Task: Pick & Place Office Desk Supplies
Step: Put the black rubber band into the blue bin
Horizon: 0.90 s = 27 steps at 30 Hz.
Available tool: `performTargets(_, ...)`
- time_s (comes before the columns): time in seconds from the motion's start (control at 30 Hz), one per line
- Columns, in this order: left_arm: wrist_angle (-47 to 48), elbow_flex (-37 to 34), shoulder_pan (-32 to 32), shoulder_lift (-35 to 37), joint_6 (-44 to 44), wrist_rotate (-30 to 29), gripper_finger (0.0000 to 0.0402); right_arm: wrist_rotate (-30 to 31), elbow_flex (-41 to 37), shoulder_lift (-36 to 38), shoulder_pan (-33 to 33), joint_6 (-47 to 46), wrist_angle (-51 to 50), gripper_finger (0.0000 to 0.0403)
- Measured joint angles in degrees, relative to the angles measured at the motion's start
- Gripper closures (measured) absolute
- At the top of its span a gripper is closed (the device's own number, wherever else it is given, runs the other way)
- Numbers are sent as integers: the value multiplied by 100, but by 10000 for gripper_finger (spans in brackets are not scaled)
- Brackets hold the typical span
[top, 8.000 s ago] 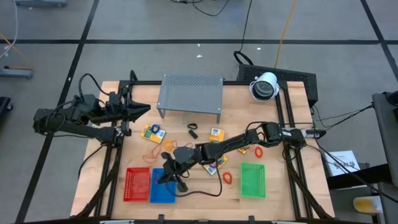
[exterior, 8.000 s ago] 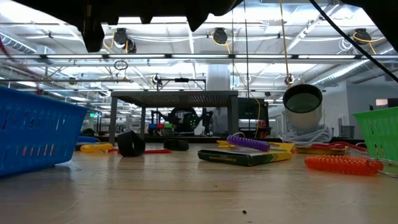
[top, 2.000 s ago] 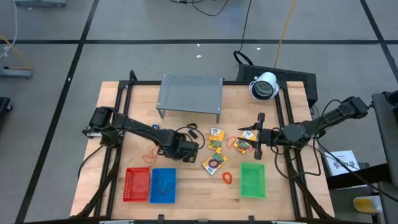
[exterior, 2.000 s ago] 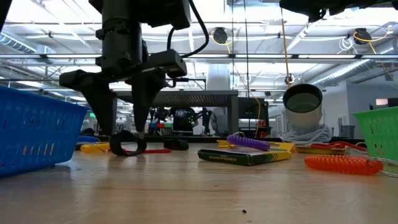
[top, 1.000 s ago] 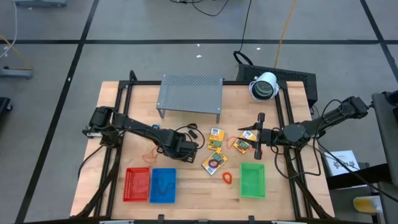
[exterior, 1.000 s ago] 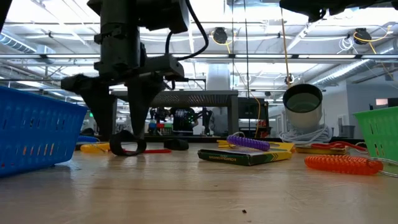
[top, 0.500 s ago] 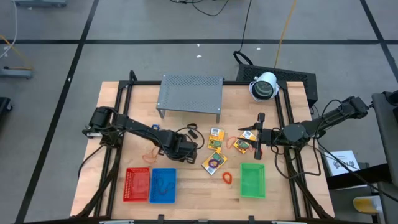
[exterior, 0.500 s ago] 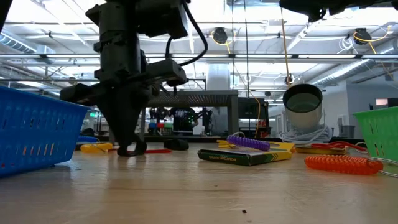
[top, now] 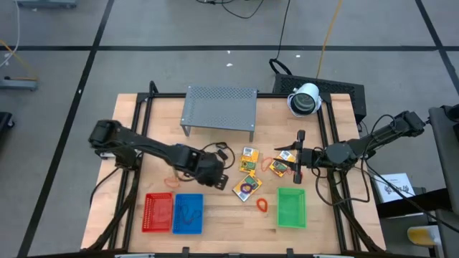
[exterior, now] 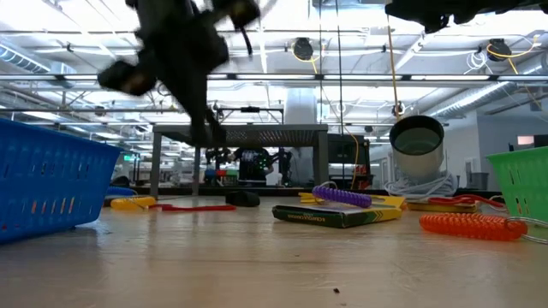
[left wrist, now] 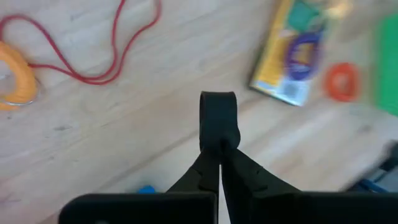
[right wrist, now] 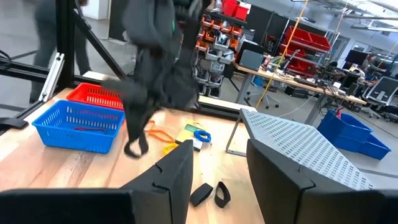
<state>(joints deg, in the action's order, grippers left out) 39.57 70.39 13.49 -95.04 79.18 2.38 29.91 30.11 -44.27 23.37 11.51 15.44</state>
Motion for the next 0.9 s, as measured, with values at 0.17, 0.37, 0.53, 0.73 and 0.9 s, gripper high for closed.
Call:
performTargets(0.17, 3, 2, 513, 792, 228, -739, 397, 40, 0, 0, -4, -30, -53, 264)
performTargets(0.37, 519, 7, 1311, 1132, 1211, -935, 398, 188, 0, 0, -8, -33, -59, 266)
performTargets(0.53, 1203, 4, 1943, 1046, 2247, -670, 397, 184, 0, 0, -6, -52, -57, 268)
performTargets(0.73, 1565, 0, 2313, 740, 2957, -632, 397, 184, 0, 0, -6, -55, -29, 269)
performTargets(0.9, 1587, 0, 2300, 256, 2940, -300, 397, 184, 0, 0, -7, -139, -31, 270)
